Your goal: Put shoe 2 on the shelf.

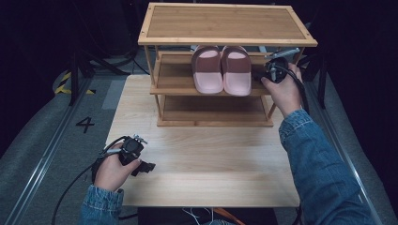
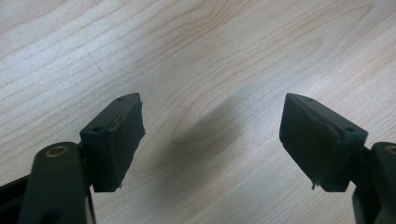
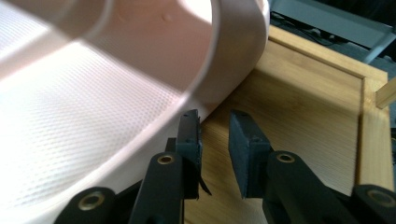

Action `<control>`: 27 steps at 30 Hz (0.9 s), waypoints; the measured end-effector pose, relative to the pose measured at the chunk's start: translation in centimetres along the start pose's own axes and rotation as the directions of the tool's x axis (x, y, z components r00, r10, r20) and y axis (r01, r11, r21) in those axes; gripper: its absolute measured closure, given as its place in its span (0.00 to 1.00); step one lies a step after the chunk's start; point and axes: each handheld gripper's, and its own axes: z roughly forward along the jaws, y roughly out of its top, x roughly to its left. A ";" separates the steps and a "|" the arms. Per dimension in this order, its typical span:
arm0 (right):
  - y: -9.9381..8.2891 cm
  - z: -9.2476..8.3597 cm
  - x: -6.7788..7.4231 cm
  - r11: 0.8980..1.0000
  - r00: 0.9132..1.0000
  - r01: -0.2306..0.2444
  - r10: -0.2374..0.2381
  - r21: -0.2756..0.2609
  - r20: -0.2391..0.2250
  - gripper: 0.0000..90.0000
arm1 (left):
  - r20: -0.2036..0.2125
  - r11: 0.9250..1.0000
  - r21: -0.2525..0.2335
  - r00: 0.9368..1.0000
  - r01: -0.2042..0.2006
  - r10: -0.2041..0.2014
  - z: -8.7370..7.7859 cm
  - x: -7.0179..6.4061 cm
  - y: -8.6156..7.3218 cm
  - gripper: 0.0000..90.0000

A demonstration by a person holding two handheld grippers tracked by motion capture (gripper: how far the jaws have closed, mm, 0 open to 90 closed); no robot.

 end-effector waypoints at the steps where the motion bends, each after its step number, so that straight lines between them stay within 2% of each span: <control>1: 0.1 -0.8 -0.2 1.000 1.000 0.003 -0.003 -0.007 -0.007 0.81 | 0.005 1.000 -0.002 1.000 0.000 0.000 -0.1 0.0 0.1 0.25; 5: 0.1 -1.9 -0.5 0.999 1.000 0.018 -0.019 -0.029 -0.014 0.79 | 0.004 1.000 -0.006 1.000 0.006 -0.006 -0.2 0.1 0.2 0.25; 7: 0.0 -3.3 -0.6 0.999 1.000 0.005 -0.006 -0.032 -0.025 0.77 | 0.005 1.000 -0.012 1.000 0.003 -0.003 -0.4 0.2 0.3 0.25; 12: -0.4 -4.7 -0.9 1.000 1.000 -0.002 0.002 -0.024 -0.014 0.76 | 0.005 1.000 -0.022 1.000 0.000 0.000 -0.8 0.5 0.7 0.25; 19: -1.5 -7.2 -1.4 1.000 1.000 0.013 -0.013 0.022 -0.026 0.72 | -0.016 0.999 -0.043 1.000 0.008 -0.009 -2.1 1.8 0.9 0.24; 23: -2.6 -8.5 -1.6 0.998 0.999 0.015 -0.013 0.060 -0.031 0.68 | -0.012 0.998 -0.054 1.000 0.009 -0.010 -2.4 2.3 1.3 0.24; 27: -3.7 -9.6 -1.8 0.997 0.999 0.019 -0.017 0.073 -0.035 0.64 | -0.017 0.998 -0.067 1.000 0.013 -0.014 -2.7 2.6 1.6 0.24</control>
